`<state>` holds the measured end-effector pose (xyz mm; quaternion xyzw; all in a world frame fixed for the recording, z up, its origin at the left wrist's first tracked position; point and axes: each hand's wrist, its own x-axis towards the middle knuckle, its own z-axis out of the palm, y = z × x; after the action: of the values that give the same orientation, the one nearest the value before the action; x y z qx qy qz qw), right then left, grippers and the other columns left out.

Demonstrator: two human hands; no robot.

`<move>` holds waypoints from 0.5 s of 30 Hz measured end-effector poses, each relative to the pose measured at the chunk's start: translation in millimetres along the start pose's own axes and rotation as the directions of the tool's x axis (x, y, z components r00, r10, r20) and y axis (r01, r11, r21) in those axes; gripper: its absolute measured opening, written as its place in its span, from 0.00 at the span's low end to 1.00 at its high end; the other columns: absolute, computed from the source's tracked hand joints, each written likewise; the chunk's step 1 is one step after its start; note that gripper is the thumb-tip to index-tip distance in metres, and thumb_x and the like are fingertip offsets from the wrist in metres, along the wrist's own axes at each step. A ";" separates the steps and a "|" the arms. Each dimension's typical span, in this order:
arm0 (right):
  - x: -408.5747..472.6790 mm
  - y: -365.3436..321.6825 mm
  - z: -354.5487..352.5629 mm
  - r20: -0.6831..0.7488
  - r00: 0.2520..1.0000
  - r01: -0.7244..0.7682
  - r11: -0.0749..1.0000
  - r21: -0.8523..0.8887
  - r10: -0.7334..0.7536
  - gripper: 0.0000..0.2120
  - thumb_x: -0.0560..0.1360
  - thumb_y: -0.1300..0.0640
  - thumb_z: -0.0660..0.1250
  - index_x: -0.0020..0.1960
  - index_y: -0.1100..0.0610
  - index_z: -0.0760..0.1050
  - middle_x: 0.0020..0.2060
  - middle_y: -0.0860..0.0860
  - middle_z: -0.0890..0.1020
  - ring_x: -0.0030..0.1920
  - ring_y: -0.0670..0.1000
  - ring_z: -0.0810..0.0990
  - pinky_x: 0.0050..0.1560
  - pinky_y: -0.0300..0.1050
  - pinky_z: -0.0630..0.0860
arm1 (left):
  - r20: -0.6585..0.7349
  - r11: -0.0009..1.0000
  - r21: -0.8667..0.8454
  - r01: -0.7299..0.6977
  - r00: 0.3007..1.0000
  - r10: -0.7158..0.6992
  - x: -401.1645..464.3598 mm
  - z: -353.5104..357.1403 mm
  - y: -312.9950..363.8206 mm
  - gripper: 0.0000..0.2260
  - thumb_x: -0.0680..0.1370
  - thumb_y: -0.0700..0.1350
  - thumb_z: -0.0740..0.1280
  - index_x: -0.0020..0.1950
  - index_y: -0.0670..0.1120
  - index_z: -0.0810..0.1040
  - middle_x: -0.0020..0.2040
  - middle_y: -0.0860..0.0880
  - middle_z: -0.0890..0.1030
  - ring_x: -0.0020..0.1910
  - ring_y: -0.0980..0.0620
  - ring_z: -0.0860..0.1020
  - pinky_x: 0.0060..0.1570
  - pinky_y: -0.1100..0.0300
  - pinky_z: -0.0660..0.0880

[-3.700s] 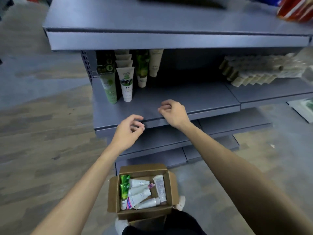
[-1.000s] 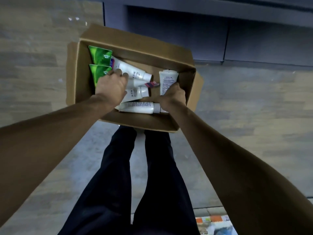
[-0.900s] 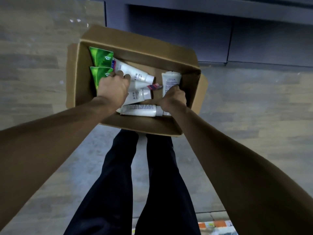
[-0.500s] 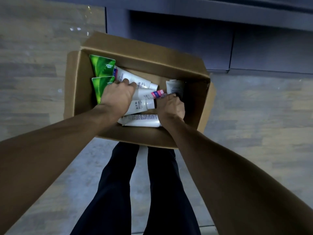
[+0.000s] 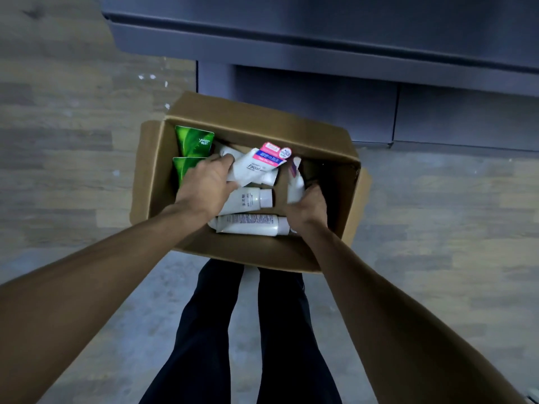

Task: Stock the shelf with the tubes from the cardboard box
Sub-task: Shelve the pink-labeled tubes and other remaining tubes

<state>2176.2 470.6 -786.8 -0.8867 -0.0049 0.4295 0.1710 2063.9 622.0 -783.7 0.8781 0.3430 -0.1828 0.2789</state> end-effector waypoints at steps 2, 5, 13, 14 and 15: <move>-2.4 3.1 -4.2 0.049 0.999 0.009 1.000 0.028 -0.010 0.24 0.76 0.55 0.66 0.70 0.60 0.66 0.64 0.57 0.75 0.66 0.58 0.74 0.60 0.44 0.70 | -0.031 0.997 -0.078 0.016 0.999 -0.019 -4.5 -4.5 -1.3 0.14 0.75 0.47 0.72 0.55 0.41 0.75 0.50 0.42 0.78 0.49 0.40 0.78 0.47 0.49 0.75; 2.3 2.3 -1.8 0.057 0.998 0.027 1.000 -0.012 -0.026 0.22 0.78 0.52 0.64 0.69 0.58 0.68 0.64 0.56 0.77 0.64 0.57 0.75 0.58 0.45 0.71 | -0.066 0.993 -0.116 0.018 0.997 -0.025 -10.3 -3.6 -2.6 0.13 0.75 0.47 0.73 0.53 0.41 0.75 0.48 0.43 0.78 0.48 0.43 0.78 0.45 0.53 0.72; 9.8 0.7 17.9 -0.061 0.997 0.020 0.963 -0.270 -0.038 0.24 0.81 0.59 0.60 0.75 0.58 0.59 0.66 0.57 0.72 0.66 0.57 0.73 0.63 0.48 0.71 | -0.096 0.982 -0.191 0.009 0.995 -0.028 -23.7 2.8 -3.2 0.12 0.75 0.47 0.73 0.50 0.43 0.73 0.49 0.45 0.79 0.47 0.44 0.78 0.43 0.53 0.74; 8.2 0.7 17.3 -0.076 0.996 0.015 0.969 -0.248 -0.035 0.23 0.81 0.60 0.61 0.74 0.58 0.61 0.65 0.57 0.73 0.65 0.57 0.73 0.62 0.48 0.72 | -0.098 0.980 -0.198 0.014 0.995 -0.034 -25.1 1.6 -2.9 0.13 0.75 0.47 0.73 0.50 0.43 0.73 0.49 0.45 0.79 0.46 0.44 0.77 0.43 0.53 0.73; 5.2 0.4 15.8 -0.100 0.994 0.018 0.975 -0.223 -0.041 0.23 0.80 0.61 0.62 0.74 0.58 0.61 0.64 0.57 0.74 0.64 0.58 0.74 0.61 0.49 0.72 | -0.097 0.977 -0.210 0.022 0.994 -0.043 -26.2 0.1 -2.4 0.13 0.75 0.48 0.73 0.50 0.43 0.73 0.49 0.45 0.79 0.46 0.44 0.77 0.43 0.53 0.73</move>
<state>2167.4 475.8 -799.9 -0.9213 -0.0568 0.3768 0.0775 2044.0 610.2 -771.2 0.8465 0.3882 -0.1056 0.3488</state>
